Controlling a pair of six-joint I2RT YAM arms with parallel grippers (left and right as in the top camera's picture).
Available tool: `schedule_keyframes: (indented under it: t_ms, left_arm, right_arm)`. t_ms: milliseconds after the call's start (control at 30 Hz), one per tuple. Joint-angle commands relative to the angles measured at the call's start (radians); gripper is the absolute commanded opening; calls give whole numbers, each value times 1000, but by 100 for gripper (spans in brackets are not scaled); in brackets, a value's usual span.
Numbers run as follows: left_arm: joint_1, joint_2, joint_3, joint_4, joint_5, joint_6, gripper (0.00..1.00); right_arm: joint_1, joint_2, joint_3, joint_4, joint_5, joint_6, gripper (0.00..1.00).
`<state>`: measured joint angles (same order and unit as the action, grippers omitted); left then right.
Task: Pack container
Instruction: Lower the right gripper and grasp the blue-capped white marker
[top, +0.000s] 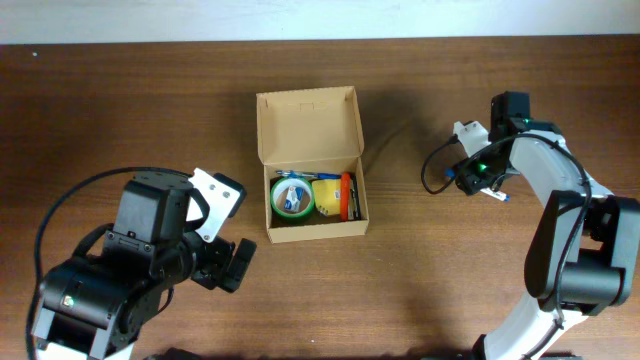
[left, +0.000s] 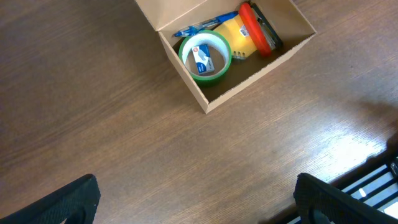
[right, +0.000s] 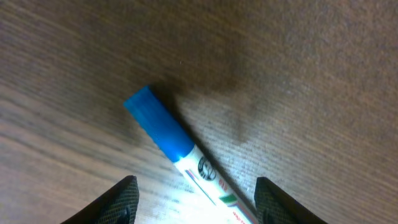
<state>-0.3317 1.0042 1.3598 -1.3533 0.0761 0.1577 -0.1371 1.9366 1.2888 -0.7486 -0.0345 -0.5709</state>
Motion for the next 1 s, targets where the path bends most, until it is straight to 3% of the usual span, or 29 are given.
schedule_keyframes:
  t_ms: [0, 300, 500, 967]
  left_arm:
    - [-1, 0, 18, 2, 14, 16, 100]
    - [-1, 0, 18, 2, 14, 16, 100]
    - [-1, 0, 18, 2, 14, 16, 100]
    - [-1, 0, 18, 2, 14, 16, 100]
  right_arm:
    - [1, -16, -29, 29, -5, -6, 61]
    - [1, -16, -95, 119, 25, -5, 60]
    - [1, -15, -101, 141, 24, 2, 41]
    - [2, 11, -101, 151, 21, 8, 38]
